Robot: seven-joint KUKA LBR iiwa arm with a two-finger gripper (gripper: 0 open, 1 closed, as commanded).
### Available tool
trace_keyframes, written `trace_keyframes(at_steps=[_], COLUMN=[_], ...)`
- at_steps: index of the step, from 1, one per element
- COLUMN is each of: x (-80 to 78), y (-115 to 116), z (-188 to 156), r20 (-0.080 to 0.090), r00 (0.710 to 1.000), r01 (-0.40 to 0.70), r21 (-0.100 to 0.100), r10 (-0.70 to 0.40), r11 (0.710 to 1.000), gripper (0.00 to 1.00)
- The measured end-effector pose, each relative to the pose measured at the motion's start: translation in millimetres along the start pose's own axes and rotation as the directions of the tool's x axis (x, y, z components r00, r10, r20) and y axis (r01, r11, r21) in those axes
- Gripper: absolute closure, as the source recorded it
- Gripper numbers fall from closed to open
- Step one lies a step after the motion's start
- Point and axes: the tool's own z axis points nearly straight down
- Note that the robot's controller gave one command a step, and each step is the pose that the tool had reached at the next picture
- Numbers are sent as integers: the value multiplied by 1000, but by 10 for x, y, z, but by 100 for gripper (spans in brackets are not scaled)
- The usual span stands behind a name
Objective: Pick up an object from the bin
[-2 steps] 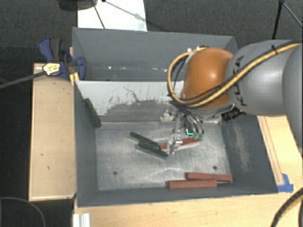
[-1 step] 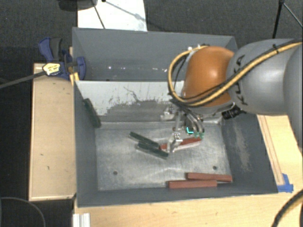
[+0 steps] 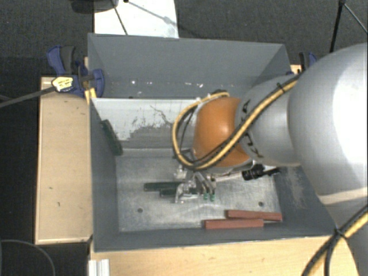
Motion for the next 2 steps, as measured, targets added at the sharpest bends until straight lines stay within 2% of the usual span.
trace_keyframes(at_steps=[1, 2], x=[0, -205], y=[0, 273], z=[0, -1395], r20=[0, -6], r00=[1000, 996], r01=[-1, 89], r21=[0, 3], r10=[1, -89], r11=[1000, 996], gripper=[100, 100])
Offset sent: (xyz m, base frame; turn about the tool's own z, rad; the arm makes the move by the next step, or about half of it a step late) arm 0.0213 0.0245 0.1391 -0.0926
